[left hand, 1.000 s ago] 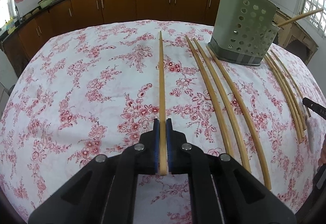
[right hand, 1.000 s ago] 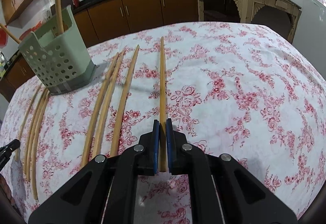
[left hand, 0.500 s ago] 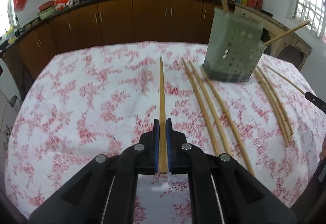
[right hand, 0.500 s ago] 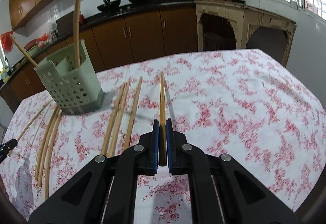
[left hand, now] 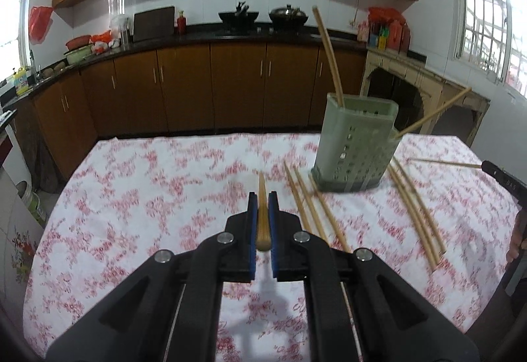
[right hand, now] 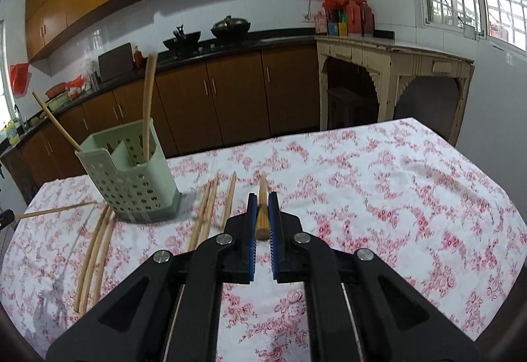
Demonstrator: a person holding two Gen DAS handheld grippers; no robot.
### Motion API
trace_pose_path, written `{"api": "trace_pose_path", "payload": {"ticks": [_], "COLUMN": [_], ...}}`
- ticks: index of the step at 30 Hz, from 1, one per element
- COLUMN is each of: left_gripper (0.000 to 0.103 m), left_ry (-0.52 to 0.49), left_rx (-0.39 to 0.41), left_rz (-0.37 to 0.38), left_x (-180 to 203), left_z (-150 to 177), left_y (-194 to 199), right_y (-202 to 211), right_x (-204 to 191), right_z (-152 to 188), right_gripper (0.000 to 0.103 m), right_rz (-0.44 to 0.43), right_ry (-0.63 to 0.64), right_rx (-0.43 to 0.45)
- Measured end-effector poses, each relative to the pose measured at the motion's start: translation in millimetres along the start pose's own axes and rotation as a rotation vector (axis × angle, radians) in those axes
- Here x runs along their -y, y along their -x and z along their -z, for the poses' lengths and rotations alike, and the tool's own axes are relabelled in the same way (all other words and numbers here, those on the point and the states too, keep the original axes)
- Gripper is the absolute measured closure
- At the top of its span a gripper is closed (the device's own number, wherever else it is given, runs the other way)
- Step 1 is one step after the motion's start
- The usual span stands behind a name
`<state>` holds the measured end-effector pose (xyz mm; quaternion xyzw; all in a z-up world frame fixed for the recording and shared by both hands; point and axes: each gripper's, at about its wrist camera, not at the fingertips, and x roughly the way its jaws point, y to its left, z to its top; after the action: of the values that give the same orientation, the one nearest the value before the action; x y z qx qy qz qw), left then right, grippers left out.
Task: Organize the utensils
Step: 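Lift both held chopsticks and carry them above the green holder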
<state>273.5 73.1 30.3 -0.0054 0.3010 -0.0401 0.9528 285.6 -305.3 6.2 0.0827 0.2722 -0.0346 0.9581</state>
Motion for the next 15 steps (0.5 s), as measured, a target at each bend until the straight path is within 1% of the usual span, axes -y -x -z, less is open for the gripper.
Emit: {"api": "trace_pose_path", "payload": {"ticks": [7, 15], "left_gripper": [0.096, 0.096], "left_ry": [0.012, 0.010], "left_rx": [0.072, 0.149], "left_rz": [0.014, 0.010], "left_x": [1.6, 7.0], "left_z": [-22.9, -55.9], "left_y": [17.2, 32.8], "right_y": [14.7, 31.9], "right_x": [-3.5, -6.4], "right_z": [-19.3, -45.3], "right_gripper": [0.096, 0.096], "right_rz": [-0.011, -0.041], "right_ry": [0.007, 0.003], "right_rx": [0.068, 0.142]}}
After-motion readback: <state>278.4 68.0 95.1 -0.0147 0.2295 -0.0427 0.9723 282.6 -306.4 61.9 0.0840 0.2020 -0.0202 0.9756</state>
